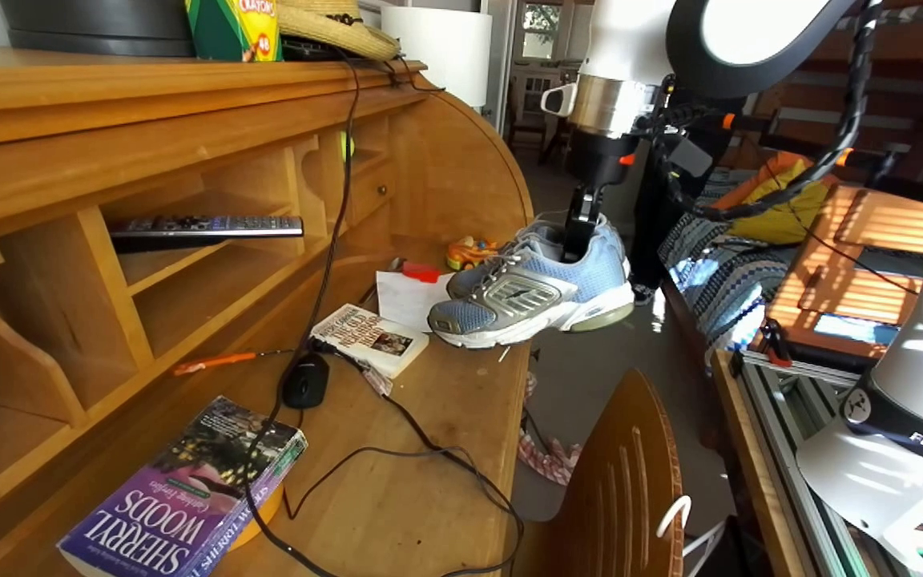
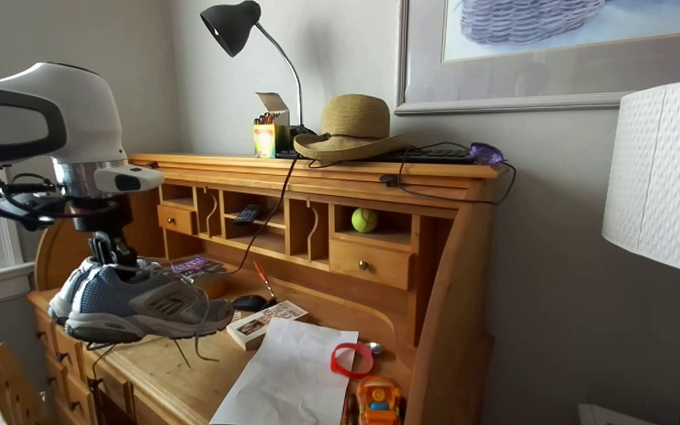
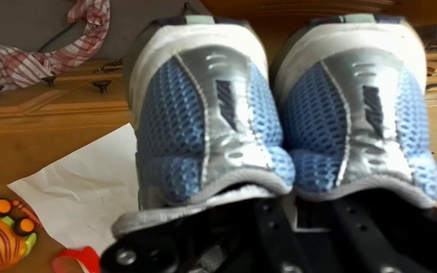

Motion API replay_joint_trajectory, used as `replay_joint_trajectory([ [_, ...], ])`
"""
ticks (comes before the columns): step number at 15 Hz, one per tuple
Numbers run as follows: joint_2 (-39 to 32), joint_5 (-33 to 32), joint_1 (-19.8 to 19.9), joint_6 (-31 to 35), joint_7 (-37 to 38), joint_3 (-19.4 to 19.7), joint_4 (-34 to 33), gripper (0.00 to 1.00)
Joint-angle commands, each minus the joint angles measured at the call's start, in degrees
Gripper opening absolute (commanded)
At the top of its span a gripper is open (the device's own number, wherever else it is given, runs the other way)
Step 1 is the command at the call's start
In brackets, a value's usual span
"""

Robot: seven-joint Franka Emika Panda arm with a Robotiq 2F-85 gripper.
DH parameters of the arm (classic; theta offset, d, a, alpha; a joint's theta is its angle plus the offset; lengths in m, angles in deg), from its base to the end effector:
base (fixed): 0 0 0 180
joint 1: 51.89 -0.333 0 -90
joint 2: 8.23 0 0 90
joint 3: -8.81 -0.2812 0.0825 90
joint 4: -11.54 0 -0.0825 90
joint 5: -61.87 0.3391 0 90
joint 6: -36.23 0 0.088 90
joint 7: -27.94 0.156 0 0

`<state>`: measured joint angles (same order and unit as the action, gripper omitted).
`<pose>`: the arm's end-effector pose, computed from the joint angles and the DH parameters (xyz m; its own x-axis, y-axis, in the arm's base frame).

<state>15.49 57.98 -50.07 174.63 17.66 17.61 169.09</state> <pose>0.3588 -0.0630 0.2982 0.9955 0.0534 0.0781 0.0535 -0.9986 0.0012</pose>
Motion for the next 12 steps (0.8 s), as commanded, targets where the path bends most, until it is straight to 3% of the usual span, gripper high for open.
replay_joint_trajectory([
  [1,-1.7,5.22,1.17,5.94,-8.79,6.4,-0.05,0.06],
  [5,-4.5,16.05,-1.03,12.47,-20.77,14.75,-0.61,0.06],
  [8,-7.6,23.63,-2.5,11.39,-28.85,19.49,-3.48,0.06],
  [9,-6.01,19.32,0.46,11.6,-25.37,15.88,-0.89,0.22],
  [11,-7.33,21.89,0.36,11.57,-27.86,17.16,-1.91,0.22],
  [12,-7.77,22.14,0.37,11.57,-27.97,17.15,-2.24,0.06],
])
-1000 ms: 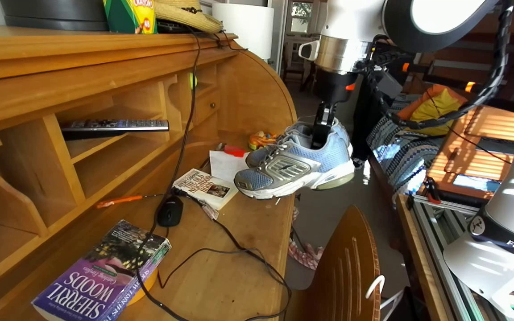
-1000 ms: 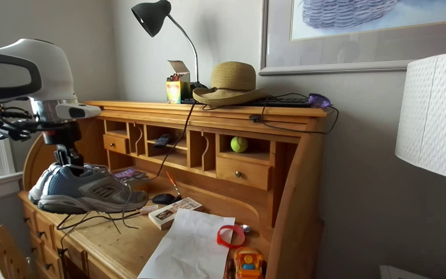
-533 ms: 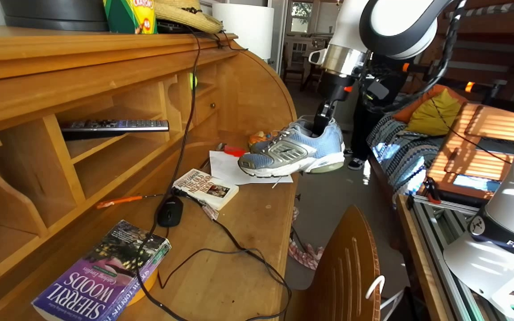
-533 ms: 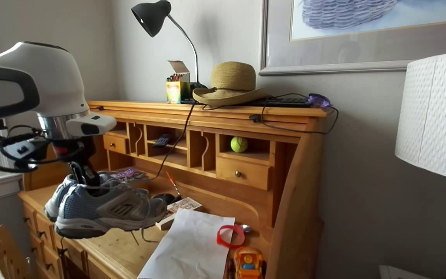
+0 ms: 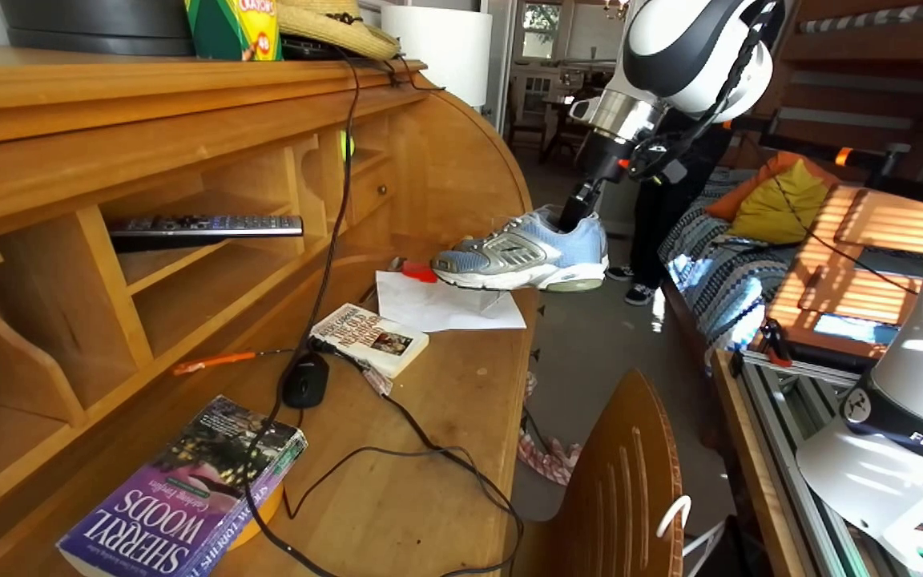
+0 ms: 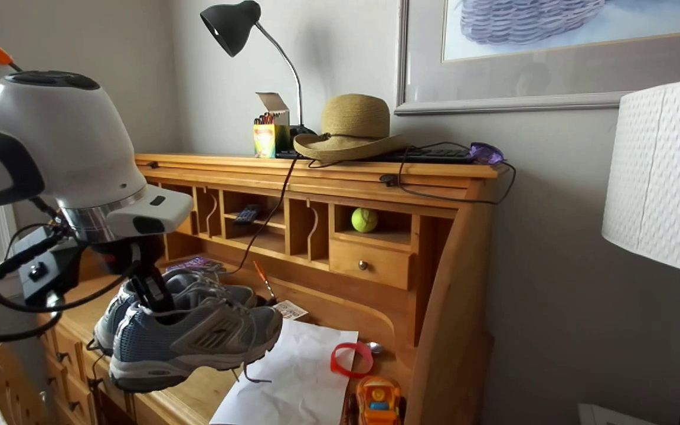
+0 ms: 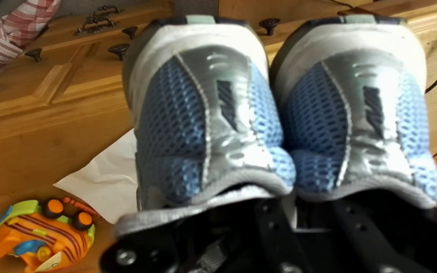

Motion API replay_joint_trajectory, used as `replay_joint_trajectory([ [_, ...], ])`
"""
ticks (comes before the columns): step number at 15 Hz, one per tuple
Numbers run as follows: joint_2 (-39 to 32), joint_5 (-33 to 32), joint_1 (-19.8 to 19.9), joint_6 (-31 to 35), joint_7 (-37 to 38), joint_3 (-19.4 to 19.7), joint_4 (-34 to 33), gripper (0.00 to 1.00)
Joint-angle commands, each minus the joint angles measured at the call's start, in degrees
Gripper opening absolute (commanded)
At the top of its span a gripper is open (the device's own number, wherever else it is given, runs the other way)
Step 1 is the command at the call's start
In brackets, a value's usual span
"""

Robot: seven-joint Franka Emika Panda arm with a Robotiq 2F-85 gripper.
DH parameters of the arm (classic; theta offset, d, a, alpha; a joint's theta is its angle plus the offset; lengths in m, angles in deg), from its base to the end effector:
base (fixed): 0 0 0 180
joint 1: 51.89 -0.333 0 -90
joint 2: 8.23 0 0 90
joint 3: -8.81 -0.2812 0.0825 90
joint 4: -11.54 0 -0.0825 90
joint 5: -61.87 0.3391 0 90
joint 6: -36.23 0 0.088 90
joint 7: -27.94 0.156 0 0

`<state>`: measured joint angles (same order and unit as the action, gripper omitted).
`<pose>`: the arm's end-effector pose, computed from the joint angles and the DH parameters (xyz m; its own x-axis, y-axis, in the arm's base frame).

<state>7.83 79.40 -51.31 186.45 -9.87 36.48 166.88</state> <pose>0.3587 -0.1764 0.2747 0.9574 -0.1048 0.2689 -0.0557 -0.9813 -0.1842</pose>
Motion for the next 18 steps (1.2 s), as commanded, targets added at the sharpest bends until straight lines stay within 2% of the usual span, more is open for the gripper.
replay_joint_trajectory([
  [1,0.1,3.06,0.44,-0.04,-3.24,-0.87,-0.22,0.06],
  [3,-0.97,6.32,-2.67,-0.64,-10.05,2.81,-1.56,0.06],
  [6,-4.13,12.09,-5.17,-0.06,-16.85,5.47,-4.1,0.06],
  [9,-9.49,18.77,-7.61,6.34,-19.46,6.35,-6.7,0.06],
  [14,-17.73,27.35,-11.11,16.13,-24.58,4.05,-10.61,0.06],
  [18,-23.37,32.96,-11.39,19.91,-28.45,0.86,-14.39,0.06],
])
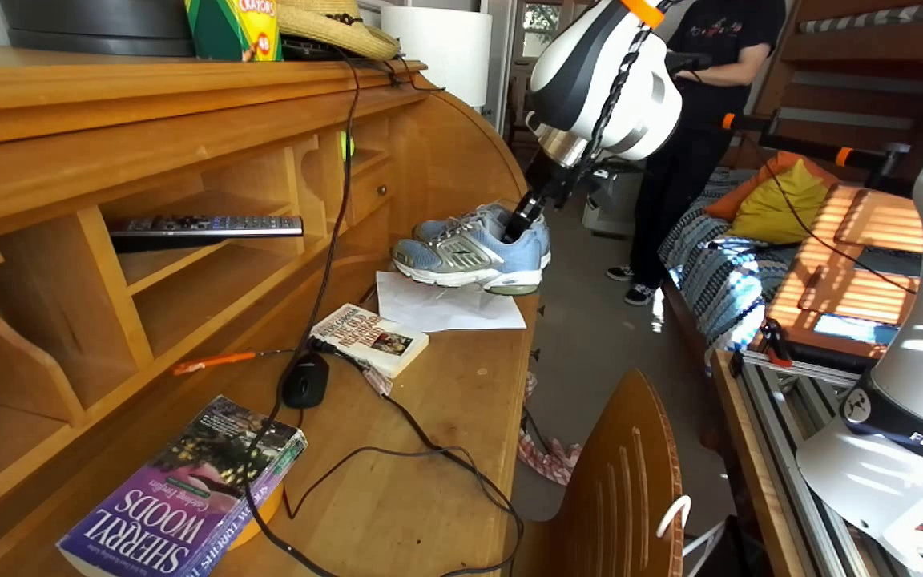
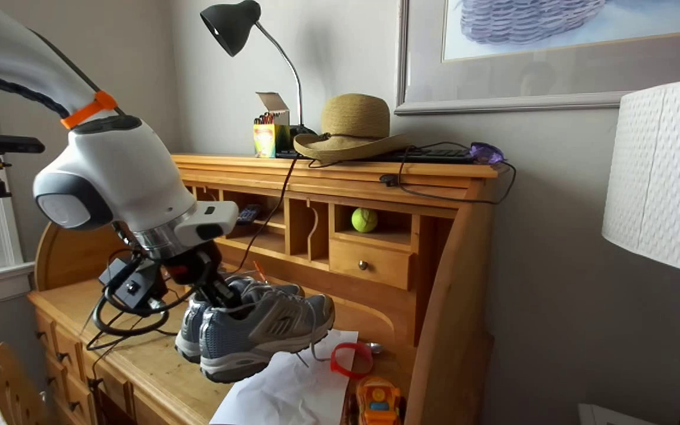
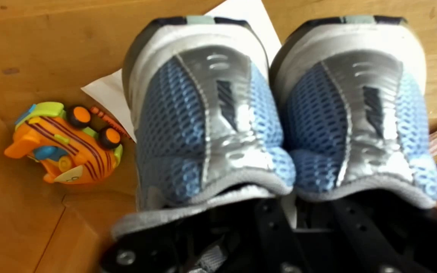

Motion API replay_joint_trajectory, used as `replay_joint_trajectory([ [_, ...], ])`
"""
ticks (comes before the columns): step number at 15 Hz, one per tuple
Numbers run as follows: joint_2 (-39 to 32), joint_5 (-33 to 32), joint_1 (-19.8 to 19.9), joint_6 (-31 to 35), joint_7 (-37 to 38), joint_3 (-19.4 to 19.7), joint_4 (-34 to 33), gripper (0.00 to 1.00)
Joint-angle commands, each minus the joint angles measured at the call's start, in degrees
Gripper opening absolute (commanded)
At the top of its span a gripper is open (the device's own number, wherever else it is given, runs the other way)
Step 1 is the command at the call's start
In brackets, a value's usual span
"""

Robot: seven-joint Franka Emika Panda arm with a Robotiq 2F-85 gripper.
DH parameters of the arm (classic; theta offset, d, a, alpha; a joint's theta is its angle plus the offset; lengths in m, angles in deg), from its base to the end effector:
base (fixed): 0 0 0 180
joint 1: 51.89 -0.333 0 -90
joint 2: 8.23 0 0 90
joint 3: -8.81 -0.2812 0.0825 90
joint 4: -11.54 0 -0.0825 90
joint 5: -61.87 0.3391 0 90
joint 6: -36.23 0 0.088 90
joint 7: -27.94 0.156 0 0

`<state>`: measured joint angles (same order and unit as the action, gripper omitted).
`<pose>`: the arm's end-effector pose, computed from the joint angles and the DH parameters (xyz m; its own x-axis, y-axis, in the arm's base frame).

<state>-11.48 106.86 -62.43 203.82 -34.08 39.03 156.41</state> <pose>0.4294 -0.1953 0.2435 0.9107 0.0069 0.4131 0.0006 -0.9999 0.0153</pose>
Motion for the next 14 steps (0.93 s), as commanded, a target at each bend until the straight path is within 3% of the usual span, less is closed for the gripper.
replay_joint_trajectory([
  [1,-4.9,7.48,0.15,2.43,-5.49,-2.78,-4.91,0.06],
  [8,-11.88,24.97,3.24,2.92,-20.06,-10.09,-11.14,0.06],
  [14,-17.78,38.05,6.61,2.63,-35.43,-13.68,-14.77,0.06],
])
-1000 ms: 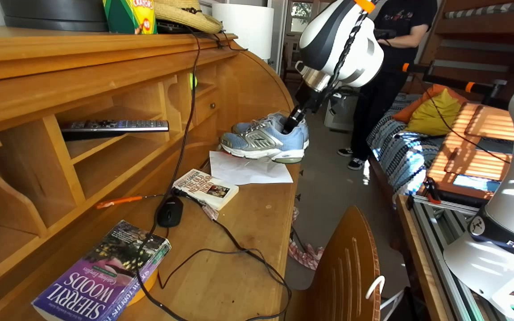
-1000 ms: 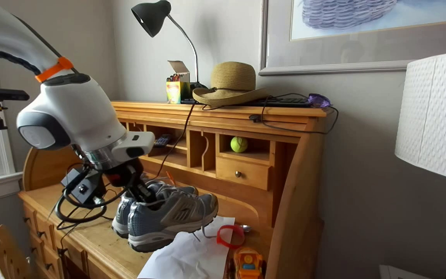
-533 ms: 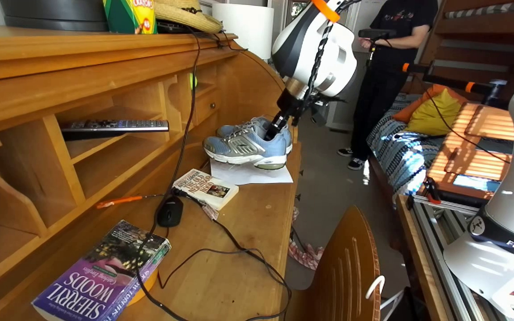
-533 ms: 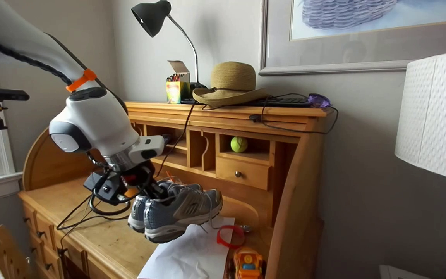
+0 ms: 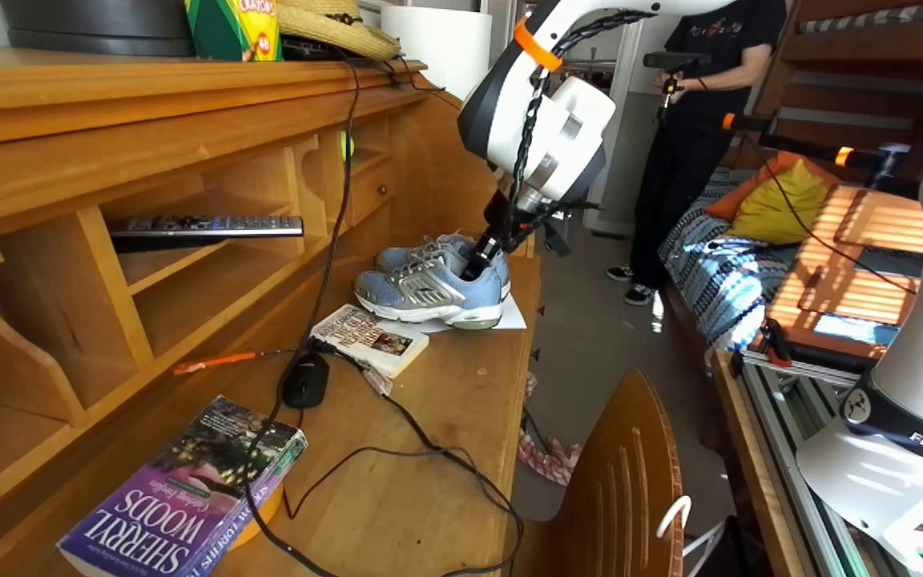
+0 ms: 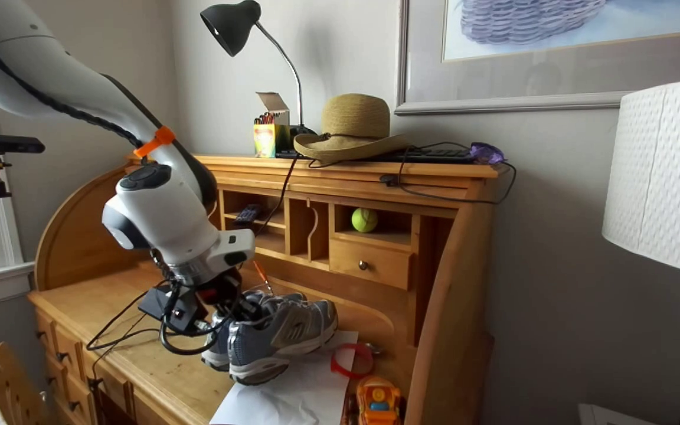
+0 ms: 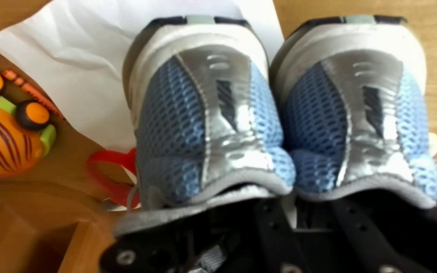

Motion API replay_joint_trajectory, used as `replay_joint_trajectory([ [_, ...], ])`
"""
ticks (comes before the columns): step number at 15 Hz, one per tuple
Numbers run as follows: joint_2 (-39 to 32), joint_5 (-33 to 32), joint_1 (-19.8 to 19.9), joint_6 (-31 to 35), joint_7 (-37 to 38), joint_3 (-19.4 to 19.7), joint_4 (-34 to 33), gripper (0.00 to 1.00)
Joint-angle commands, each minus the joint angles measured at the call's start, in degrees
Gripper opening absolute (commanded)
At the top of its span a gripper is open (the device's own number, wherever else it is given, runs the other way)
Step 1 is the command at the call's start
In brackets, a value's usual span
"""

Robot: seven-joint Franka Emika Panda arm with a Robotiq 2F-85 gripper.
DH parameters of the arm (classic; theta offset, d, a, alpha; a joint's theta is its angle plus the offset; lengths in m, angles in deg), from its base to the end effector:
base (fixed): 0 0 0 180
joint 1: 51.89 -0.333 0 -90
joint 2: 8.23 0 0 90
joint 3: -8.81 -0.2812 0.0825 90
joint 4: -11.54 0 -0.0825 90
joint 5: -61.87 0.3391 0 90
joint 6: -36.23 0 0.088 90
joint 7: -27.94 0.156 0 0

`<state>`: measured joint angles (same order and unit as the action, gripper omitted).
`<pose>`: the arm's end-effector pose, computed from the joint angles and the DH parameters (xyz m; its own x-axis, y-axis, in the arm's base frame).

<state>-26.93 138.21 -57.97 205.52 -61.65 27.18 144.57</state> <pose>0.4725 -0.1678 0.1845 0.8884 0.1027 0.4475 0.0926 -0.9947 0.0443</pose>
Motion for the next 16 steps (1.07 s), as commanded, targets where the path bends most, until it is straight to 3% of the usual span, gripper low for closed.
replay_joint_trajectory([
  [1,-3.02,9.1,2.63,0.65,-10.34,-2.23,-3.39,0.06],
  [3,-5.16,12.5,2.94,1.0,-14.37,-2.52,-4.33,0.06],
  [4,-6.11,13.57,2.83,1.3,-15.27,-2.5,-4.62,0.32],
  [5,-6.89,14.63,2.84,1.27,-15.87,-2.42,-4.88,0.47],
  [8,-7.14,13.82,2.45,1.35,-13.46,-1.78,-4.46,0.7],
  [12,-1.87,4.93,-0.01,3.17,-2.33,0.14,2.13,0.99],
  [13,0.26,2.02,-0.6,3.13,0.76,0.99,4.28,1.0],
  [14,3.86,-3.37,3.12,4.48,5.92,-2.37,7.25,1.0],
  [16,9.41,-10.45,4.4,3.48,13.81,-2.41,11.66,1.0],
])
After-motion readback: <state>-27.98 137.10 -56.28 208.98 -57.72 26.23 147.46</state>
